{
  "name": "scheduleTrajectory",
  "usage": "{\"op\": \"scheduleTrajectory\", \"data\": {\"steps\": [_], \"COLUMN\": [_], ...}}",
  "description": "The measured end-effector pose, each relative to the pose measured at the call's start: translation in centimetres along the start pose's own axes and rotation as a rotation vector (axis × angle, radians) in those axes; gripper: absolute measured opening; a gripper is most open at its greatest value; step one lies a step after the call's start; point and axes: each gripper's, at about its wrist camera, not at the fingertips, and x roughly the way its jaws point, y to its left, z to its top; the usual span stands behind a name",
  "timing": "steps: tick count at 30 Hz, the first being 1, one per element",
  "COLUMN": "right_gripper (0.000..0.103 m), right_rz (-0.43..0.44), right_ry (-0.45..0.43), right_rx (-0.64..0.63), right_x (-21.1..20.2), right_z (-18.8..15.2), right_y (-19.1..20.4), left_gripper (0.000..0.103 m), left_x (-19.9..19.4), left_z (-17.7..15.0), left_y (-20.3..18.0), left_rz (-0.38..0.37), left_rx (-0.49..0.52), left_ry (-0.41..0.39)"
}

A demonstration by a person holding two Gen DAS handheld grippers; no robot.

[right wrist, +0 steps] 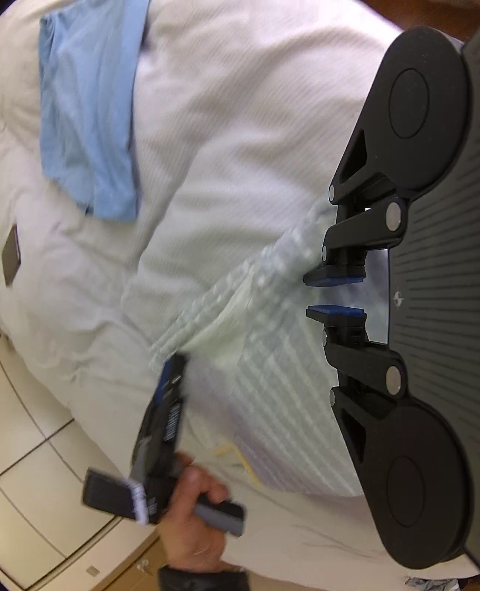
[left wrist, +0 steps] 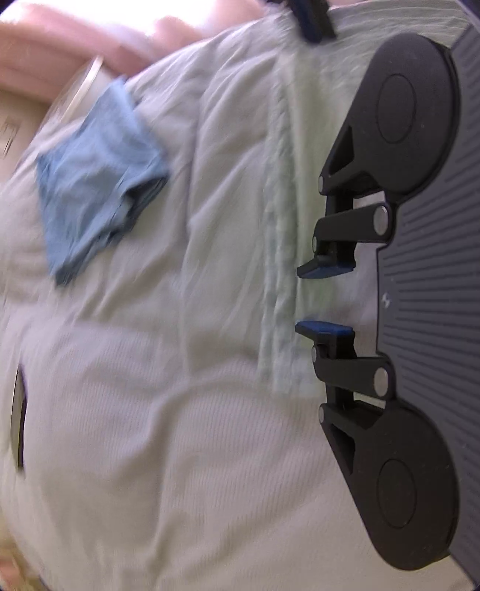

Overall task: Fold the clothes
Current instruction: 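Open both grippers and lift them off the folded striped shirt, then grasp the folded striped shirt edge with both grippers and lift it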

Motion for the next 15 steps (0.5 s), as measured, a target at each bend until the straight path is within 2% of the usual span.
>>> {"op": "scheduleTrajectory", "data": {"steps": [3, 6, 7, 9, 11, 15], "right_gripper": [0.021, 0.023, 0.027, 0.034, 0.037, 0.045], "right_rz": [-0.04, -0.081, -0.089, -0.096, -0.102, -0.11], "right_ry": [0.018, 0.022, 0.013, -0.007, -0.026, -0.058], "right_rx": [0.015, 0.028, 0.029, 0.018, -0.023, -0.141], "right_x": [-0.6, -2.0, -2.7, -3.7, -4.4, -5.5], "right_z": [-0.6, -1.2, -1.3, -1.5, -2.0, -3.5], "right_y": [-0.8, -0.9, -0.6, 0.7, 2.9, 8.5], "left_gripper": [0.021, 0.021, 0.023, 0.027, 0.028, 0.034], "left_x": [-2.0, -4.9, -6.0, -8.0, -9.6, -12.4], "left_z": [0.4, -0.7, -1.4, -3.3, -5.9, -12.7], "left_y": [1.2, 1.1, 0.9, -0.2, -1.5, -4.7], "left_rz": [0.052, 0.07, 0.078, 0.097, 0.109, 0.121], "left_rx": [-0.008, 0.044, 0.07, 0.152, 0.26, 0.525], "left_ry": [-0.004, -0.003, -0.001, 0.012, 0.038, 0.04]}}
